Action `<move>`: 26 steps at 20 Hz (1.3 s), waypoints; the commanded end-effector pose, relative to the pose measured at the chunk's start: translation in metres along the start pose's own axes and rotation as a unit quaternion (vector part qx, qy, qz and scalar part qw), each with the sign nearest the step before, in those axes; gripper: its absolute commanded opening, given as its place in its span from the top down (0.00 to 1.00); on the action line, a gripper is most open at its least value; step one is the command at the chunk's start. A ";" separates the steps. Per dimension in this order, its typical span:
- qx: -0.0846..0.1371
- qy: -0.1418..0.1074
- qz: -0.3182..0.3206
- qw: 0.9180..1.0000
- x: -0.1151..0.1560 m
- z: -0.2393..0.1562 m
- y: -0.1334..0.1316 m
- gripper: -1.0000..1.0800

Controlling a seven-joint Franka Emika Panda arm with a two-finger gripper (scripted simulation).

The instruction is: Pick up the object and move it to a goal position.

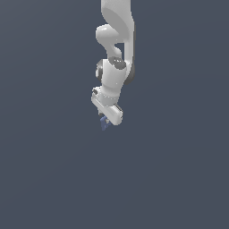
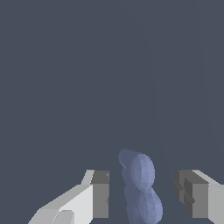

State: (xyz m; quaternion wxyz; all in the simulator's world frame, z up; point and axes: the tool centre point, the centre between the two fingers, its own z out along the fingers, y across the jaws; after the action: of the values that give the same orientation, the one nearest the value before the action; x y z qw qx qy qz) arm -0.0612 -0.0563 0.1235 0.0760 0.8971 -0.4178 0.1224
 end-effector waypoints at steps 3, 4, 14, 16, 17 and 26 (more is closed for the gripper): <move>0.000 0.000 0.001 1.000 0.000 0.014 0.001 0.38; 0.000 0.000 0.001 1.000 -0.001 0.016 0.001 0.38; 0.000 0.000 0.001 1.000 -0.001 0.021 0.001 1.00; 0.000 0.000 0.001 1.000 -0.001 0.021 0.001 1.00; 0.000 0.000 0.001 1.000 -0.001 0.021 0.001 1.00; 0.000 0.000 0.001 1.000 0.009 0.010 0.001 1.00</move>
State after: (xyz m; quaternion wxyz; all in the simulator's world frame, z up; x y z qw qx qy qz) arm -0.0565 -0.0639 0.1120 0.0761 0.8966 -0.4188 0.1223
